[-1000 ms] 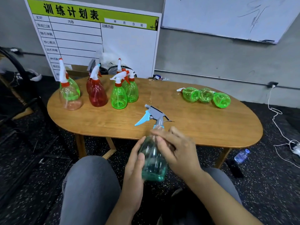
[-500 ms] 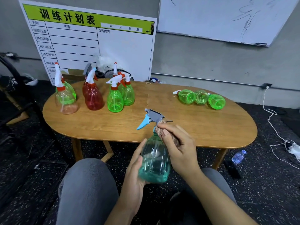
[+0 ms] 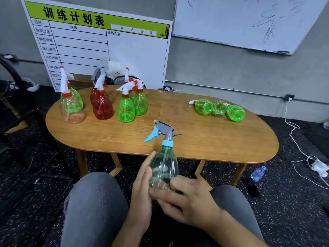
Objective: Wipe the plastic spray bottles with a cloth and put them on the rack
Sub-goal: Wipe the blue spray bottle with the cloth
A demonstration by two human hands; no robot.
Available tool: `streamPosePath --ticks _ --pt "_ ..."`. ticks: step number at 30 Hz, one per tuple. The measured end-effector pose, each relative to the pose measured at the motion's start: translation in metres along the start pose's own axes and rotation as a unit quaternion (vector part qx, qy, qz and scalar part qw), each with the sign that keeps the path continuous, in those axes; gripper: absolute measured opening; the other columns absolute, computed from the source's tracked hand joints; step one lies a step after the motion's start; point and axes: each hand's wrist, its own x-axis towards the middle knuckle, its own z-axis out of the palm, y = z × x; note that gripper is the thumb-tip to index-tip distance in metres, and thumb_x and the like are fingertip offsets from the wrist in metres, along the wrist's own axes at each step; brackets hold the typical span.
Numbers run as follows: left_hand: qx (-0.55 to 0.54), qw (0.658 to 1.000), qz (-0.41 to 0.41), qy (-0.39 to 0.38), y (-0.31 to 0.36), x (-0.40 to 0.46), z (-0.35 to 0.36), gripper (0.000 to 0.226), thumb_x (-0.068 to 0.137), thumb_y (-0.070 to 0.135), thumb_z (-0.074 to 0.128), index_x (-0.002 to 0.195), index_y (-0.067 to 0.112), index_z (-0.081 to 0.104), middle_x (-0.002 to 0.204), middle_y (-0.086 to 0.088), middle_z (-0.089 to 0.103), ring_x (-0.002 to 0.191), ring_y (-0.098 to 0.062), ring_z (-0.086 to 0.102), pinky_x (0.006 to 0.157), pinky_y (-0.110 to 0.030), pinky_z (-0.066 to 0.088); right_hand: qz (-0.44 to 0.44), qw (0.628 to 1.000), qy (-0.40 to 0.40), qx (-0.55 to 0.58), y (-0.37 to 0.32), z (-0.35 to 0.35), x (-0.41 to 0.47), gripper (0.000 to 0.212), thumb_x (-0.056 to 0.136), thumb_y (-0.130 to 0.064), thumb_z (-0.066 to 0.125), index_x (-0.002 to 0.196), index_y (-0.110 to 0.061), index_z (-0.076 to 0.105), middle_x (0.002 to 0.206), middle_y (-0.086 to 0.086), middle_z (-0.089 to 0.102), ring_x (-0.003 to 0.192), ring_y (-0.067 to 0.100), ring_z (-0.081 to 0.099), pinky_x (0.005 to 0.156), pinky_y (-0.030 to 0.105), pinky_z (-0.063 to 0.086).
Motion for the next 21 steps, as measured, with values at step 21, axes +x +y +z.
streamPosePath --ticks 21 --pt "-0.004 1.0 -0.022 -0.007 -0.008 0.003 -0.001 0.048 0.109 0.039 0.033 0.153 0.03 0.051 0.136 -0.006 0.072 0.127 -0.027 0.069 0.104 -0.039 0.054 -0.009 0.999 0.011 -0.039 -0.001 0.002 0.008 0.021 0.096 -0.027 0.073 0.115 -0.024 0.081 0.09 -0.009 0.041 0.072 0.009 0.045 0.059 0.02 0.037"
